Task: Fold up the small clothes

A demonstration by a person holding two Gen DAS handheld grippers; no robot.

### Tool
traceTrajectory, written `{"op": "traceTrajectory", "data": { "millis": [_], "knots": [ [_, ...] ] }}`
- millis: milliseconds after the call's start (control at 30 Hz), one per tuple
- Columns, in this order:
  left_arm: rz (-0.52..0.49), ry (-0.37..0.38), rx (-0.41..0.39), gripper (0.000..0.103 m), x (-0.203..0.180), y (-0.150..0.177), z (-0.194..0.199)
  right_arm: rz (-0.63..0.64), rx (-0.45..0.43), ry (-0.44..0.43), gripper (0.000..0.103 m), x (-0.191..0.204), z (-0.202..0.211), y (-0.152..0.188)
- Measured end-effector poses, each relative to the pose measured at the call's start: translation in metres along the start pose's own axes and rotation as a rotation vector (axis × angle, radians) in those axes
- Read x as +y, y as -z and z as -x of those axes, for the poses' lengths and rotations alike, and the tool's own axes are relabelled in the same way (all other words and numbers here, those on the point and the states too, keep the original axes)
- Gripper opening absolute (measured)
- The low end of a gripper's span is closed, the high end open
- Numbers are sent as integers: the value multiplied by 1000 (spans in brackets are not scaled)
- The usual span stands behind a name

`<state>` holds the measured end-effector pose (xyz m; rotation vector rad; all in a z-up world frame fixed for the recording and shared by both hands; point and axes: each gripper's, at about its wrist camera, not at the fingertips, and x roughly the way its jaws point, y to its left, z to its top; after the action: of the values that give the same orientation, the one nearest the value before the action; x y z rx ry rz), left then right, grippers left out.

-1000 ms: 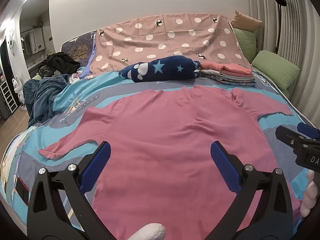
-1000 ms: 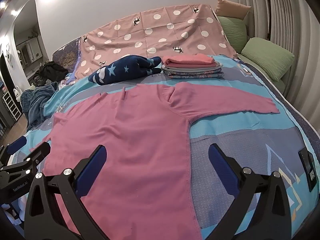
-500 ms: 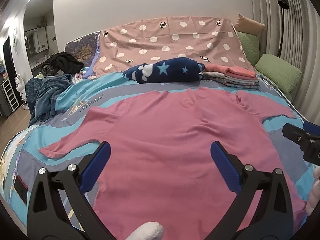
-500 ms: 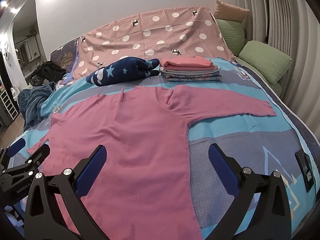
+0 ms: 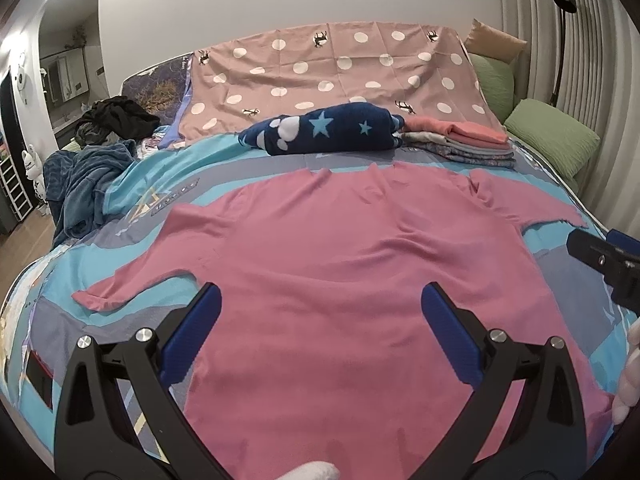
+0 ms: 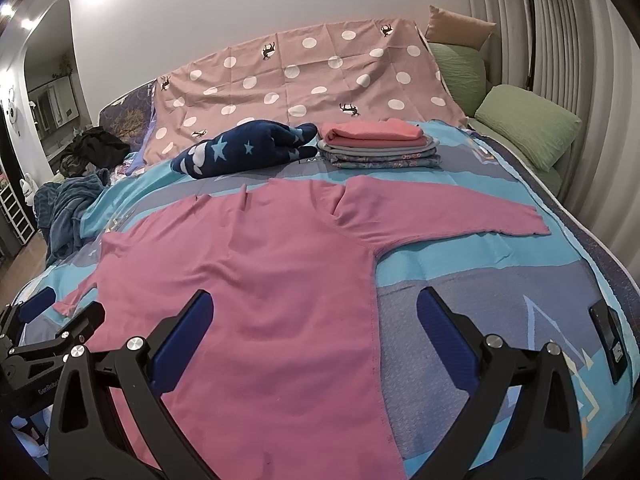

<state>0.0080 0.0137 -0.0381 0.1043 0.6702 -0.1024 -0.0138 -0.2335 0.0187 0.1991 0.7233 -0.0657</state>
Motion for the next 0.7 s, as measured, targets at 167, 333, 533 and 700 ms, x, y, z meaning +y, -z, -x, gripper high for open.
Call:
{"op": "traceTrajectory", "data": {
  "millis": [167, 333, 533, 700],
  "knots": [
    [9, 9, 10, 101, 1, 0, -2, 1, 0, -1, 102, 0, 0, 1],
    [44, 50, 4, 101, 6, 3, -3, 0, 1, -2, 102, 0, 0, 1],
    [19, 10, -13, 101, 4, 7, -2, 4, 11, 2, 102, 2, -4, 5],
    [14, 13, -9, 101, 3, 8, -3, 9, 18, 3, 102, 4, -7, 7]
  ]
}}
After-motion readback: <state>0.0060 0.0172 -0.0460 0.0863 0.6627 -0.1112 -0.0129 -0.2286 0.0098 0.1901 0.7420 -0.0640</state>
